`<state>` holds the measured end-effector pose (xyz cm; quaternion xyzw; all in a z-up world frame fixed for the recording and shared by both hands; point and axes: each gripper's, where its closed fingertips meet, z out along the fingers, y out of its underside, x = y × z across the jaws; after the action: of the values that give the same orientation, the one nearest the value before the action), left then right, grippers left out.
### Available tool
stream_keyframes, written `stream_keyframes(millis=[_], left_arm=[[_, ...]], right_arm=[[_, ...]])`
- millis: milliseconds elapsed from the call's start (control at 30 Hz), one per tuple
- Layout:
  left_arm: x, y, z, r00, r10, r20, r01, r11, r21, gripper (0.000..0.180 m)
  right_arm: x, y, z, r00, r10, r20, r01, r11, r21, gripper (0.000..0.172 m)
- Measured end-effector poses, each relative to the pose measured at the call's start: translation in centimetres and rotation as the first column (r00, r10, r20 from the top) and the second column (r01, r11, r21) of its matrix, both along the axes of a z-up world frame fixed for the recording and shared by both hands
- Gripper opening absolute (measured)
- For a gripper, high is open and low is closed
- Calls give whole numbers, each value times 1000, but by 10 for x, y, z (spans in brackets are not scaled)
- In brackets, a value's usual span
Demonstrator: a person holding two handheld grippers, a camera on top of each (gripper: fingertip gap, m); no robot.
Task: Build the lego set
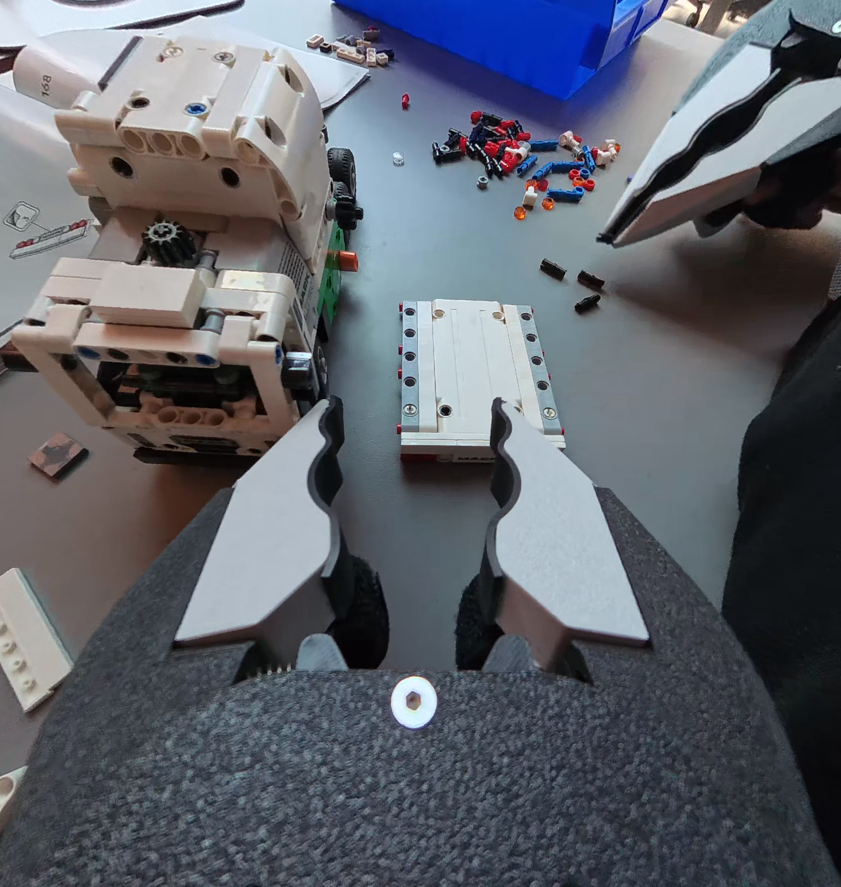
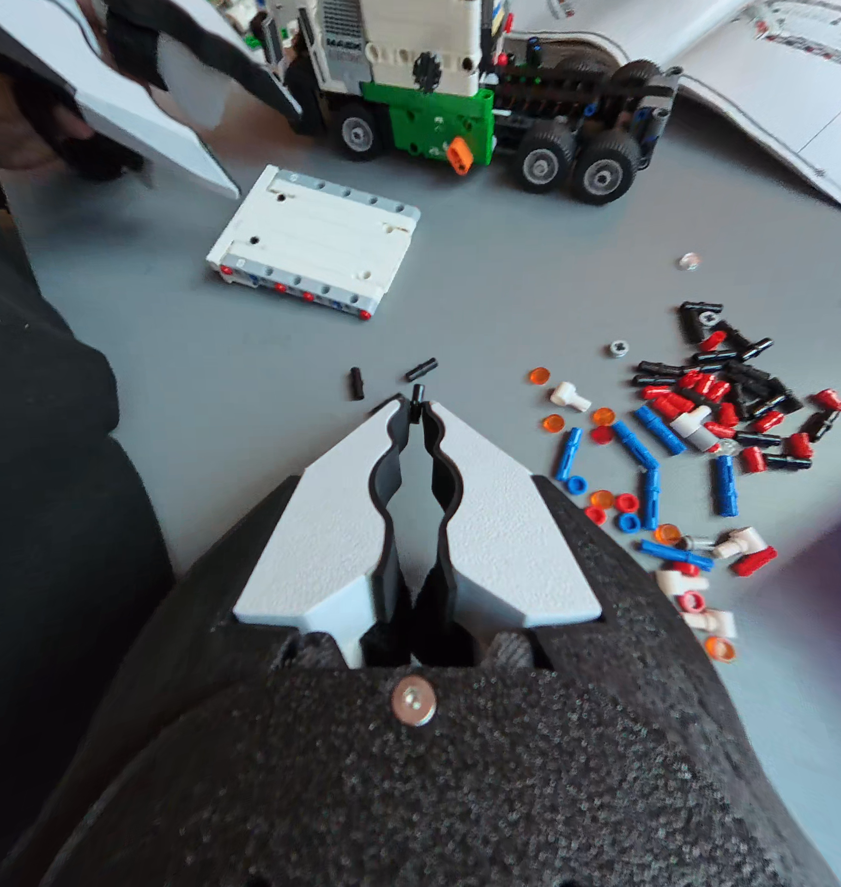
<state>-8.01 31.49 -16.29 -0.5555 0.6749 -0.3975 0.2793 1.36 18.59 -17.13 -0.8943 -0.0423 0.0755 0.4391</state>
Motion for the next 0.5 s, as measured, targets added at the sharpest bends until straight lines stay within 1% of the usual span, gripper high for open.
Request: stream_keyframes(millis=[133,267,333,500], left_arm=[[0,1,1,1000,8,9,-8,1000,16,60],[1,2,-2,1000,23,1,-23,998,53,59],[1,4,-1,999,34,7,-34,998,55,59],[1,5,-2,999,39,-1,-39,998,55,59]], right_arm=[[-11,-8,-8,999,38,-30,-39,999,-30,4],[-14,-12,-11,998,59,-25,-60,997,-50,4],[-14,-13,-16,998,64,-9,-64,995,-75,4],[-12,-13,-17,998,51,33,-48,996,-75,4]])
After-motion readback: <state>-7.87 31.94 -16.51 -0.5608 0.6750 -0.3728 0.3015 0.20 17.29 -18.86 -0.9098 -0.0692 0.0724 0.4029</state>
